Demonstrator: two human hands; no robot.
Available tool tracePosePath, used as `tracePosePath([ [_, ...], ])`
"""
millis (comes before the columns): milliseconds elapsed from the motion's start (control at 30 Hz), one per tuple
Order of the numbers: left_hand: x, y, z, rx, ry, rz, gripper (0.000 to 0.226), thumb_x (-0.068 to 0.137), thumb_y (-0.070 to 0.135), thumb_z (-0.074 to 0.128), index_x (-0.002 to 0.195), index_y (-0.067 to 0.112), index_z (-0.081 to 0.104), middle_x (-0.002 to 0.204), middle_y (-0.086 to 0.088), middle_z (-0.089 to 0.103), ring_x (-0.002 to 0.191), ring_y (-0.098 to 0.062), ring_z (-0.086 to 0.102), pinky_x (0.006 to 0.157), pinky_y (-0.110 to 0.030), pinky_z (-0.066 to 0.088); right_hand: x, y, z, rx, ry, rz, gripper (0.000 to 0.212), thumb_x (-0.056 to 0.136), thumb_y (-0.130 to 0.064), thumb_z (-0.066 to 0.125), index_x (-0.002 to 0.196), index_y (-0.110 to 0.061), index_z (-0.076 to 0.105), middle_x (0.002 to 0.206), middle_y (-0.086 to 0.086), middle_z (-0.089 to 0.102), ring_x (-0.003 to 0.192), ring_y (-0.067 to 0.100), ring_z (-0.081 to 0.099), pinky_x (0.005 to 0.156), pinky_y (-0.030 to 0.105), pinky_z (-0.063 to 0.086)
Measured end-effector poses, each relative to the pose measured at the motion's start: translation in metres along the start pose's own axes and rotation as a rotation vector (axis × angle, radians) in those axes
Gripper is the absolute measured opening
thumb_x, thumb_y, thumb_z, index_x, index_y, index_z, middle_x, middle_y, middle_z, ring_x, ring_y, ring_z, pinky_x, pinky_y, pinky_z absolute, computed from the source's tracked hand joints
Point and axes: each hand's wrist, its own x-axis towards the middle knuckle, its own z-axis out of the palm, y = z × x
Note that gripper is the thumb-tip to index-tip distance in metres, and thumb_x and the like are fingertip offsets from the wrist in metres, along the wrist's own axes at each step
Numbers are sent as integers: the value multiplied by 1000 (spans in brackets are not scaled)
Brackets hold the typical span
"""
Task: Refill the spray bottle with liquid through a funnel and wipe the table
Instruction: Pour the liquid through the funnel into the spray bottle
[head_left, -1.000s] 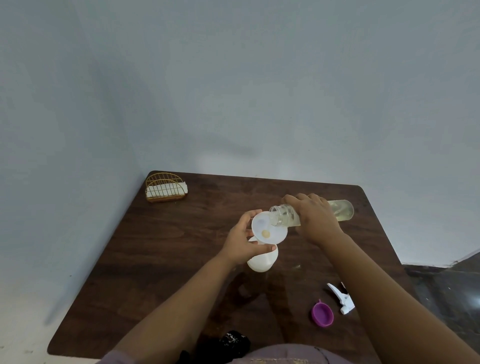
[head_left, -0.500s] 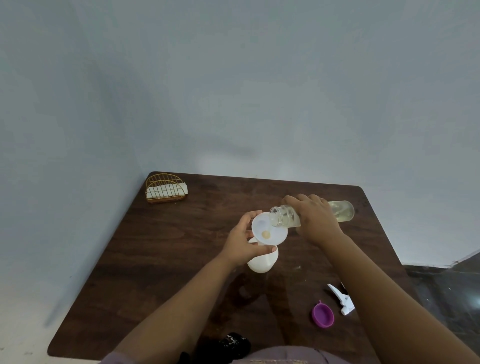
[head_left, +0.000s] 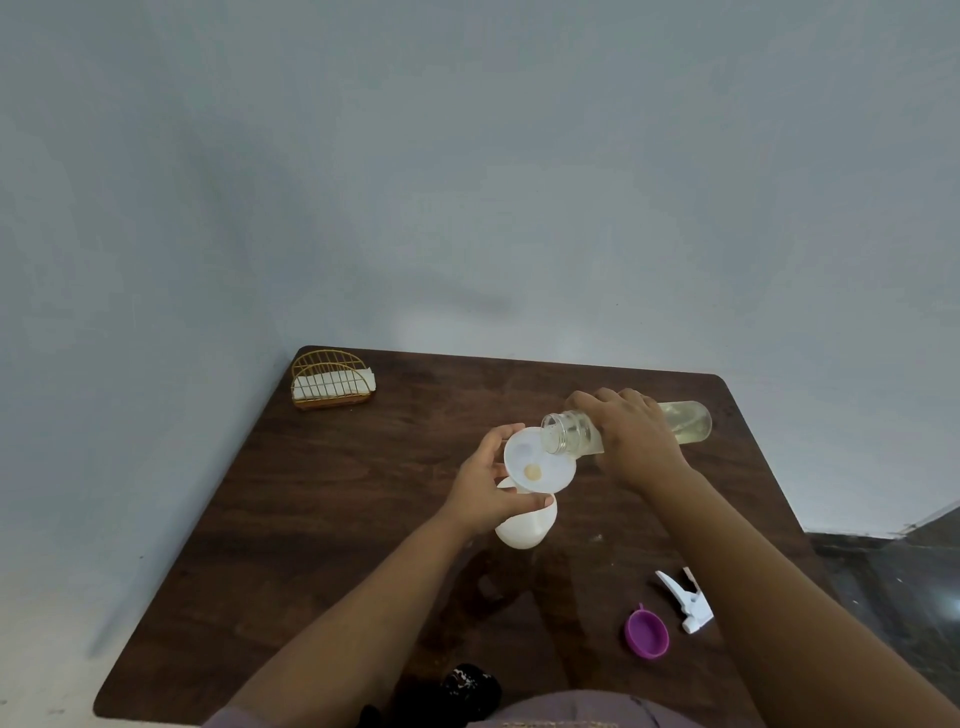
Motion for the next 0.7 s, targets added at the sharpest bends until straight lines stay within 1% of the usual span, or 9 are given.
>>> tracePosePath([
  [67, 0, 0, 0, 0, 1, 1, 80, 62, 28, 91, 123, 49, 45, 127, 20, 55, 113, -13, 59, 92, -37, 57, 0, 0, 0, -1, -1, 0, 48, 76, -20, 69, 118, -31, 50, 104, -5, 59, 98, 23, 55, 95, 38, 38],
  [233, 0, 1, -1, 0, 3, 7, 76, 64, 24, 91, 118, 52, 46, 124, 22, 56, 110, -10, 60, 89, -31, 57, 1, 1, -1, -8, -7, -2, 48, 75, -22, 70, 117, -31, 50, 104, -5, 59, 97, 23, 55, 93, 37, 39],
  [433, 1, 2, 0, 6, 3, 3, 80, 61, 28, 91, 123, 50, 45, 126, 20, 55, 112, -13, 60, 91, -37, 57, 2, 1, -1, -11, -7, 2, 48, 75, -22, 70, 118, -32, 50, 104, -6, 59, 98, 22, 54, 94, 36, 38],
  [700, 1, 2, -1, -1, -2, -3, 81, 61, 25, 91, 123, 49, 45, 126, 19, 56, 112, -13, 60, 92, -39, 57, 2, 2, -1, -22, -14, 4, 50, 75, -21, 68, 119, -33, 49, 105, -6, 58, 98, 22, 54, 95, 36, 37],
])
